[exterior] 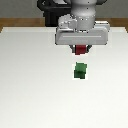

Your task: Place the red cube on top of the green cube.

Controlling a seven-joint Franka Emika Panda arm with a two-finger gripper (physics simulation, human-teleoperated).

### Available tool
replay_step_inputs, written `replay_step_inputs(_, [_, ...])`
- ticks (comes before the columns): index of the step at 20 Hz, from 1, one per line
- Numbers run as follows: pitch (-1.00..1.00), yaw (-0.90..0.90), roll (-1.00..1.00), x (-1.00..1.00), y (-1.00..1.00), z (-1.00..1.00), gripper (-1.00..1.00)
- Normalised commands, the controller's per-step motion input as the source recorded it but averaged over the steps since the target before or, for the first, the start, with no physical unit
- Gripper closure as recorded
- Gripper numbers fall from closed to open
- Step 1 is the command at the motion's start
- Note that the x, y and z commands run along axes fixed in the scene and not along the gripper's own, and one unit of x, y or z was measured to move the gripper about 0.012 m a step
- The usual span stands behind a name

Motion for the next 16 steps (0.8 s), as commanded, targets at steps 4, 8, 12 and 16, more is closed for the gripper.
replay_step_inputs(4, [0.00, 0.00, 0.00, 0.00, 0.25, -0.25, 1.00])
replay_step_inputs(8, [0.00, 0.00, 0.00, 0.00, 0.00, -0.50, 1.00])
replay_step_inputs(12, [0.00, 0.00, 0.00, 0.00, 0.00, -0.50, 1.00])
replay_step_inputs(16, [0.00, 0.00, 0.00, 0.00, 0.00, -0.75, -1.00])
